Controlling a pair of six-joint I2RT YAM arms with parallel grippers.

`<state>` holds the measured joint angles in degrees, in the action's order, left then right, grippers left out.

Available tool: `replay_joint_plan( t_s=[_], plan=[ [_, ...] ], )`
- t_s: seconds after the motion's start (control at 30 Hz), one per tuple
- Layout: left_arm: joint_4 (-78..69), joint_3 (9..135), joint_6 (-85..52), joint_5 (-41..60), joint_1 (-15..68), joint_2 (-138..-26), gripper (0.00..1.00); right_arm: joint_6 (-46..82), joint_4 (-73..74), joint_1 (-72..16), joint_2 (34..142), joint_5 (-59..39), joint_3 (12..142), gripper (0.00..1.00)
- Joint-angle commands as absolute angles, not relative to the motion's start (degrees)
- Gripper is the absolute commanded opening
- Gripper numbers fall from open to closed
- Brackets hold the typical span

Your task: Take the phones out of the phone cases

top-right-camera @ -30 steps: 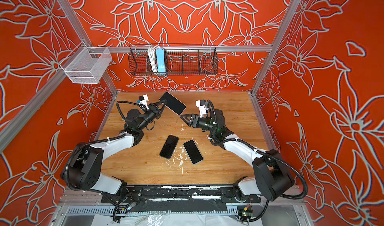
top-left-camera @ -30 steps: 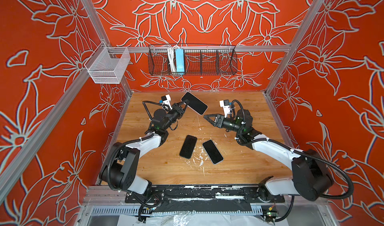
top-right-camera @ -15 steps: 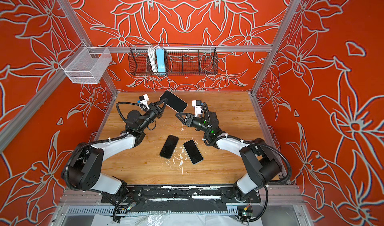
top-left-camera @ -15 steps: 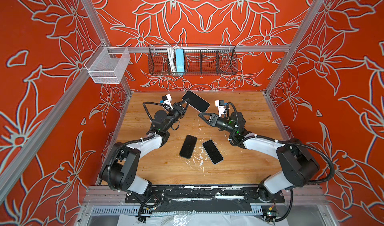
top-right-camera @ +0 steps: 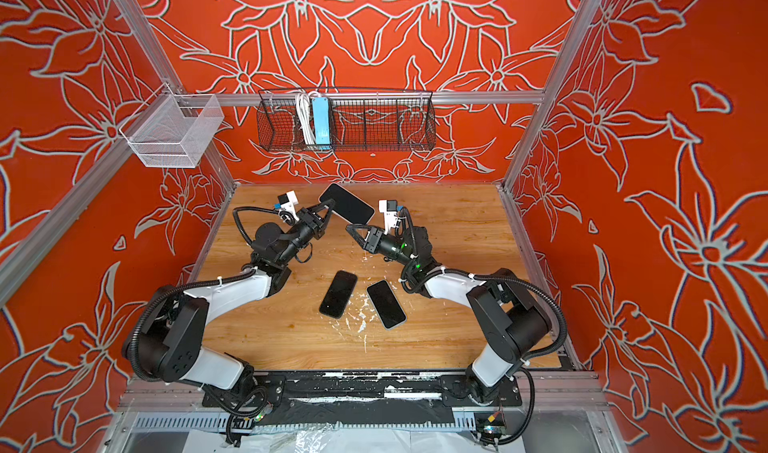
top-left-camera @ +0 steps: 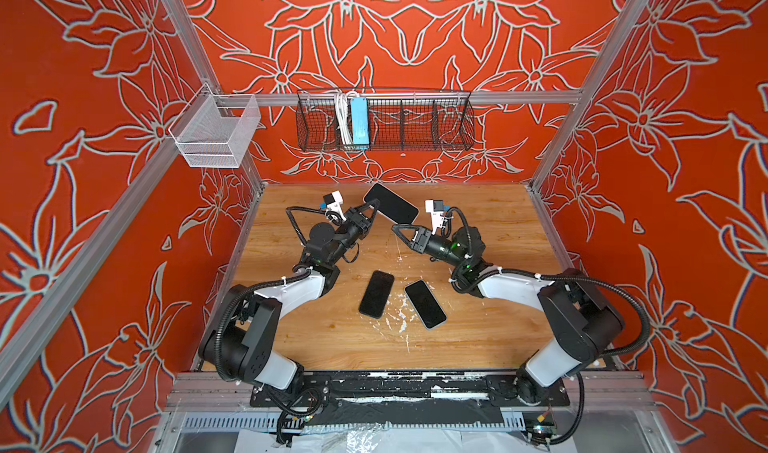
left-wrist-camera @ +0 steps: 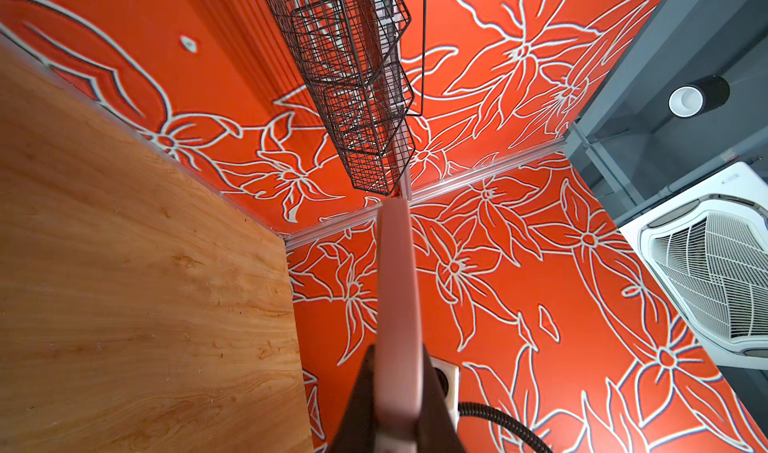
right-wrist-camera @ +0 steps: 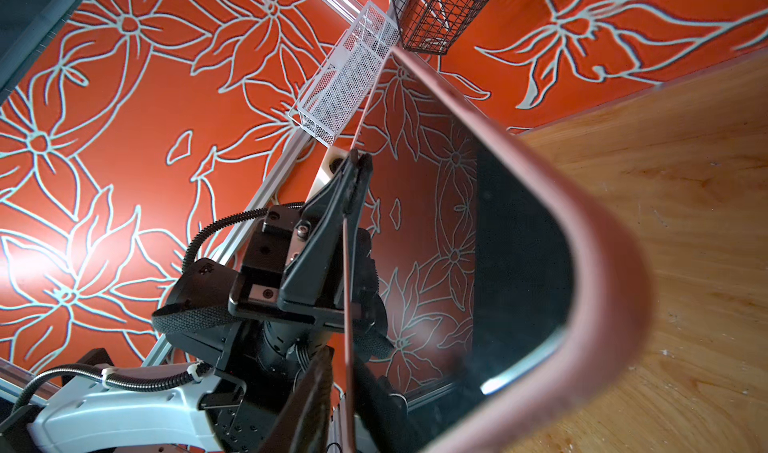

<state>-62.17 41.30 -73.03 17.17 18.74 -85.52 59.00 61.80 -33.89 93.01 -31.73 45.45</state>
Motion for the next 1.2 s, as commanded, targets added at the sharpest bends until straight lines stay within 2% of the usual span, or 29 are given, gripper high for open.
replay_joint_plan(
  t_s=[0.0,0.43,0.63,0.9,1.17],
  plan=[
    [-68.7,41.7,-73.8,16.3,18.9,-84.8,0.00,60.3,65.3,-34.5,93.6,-30.5,47.4,0.29],
    [-69.5,41.5,-75.9,14.0,18.9,-86.2,0.00,59.3,66.4,-35.3,93.0,-29.2,46.4,0.20],
    [-69.4,41.4,-76.8,13.7,19.1,-86.3,0.00,58.6,66.3,-35.4,93.1,-29.1,46.5,0.11],
    [-68.0,41.1,-78.7,13.4,19.2,-85.5,0.00,54.8,64.2,-35.5,92.9,-29.4,46.6,0.09],
    [-64.9,40.8,-82.8,11.8,20.7,-83.1,0.00,45.0,58.1,-35.4,91.0,-29.3,46.7,0.08]
  ],
)
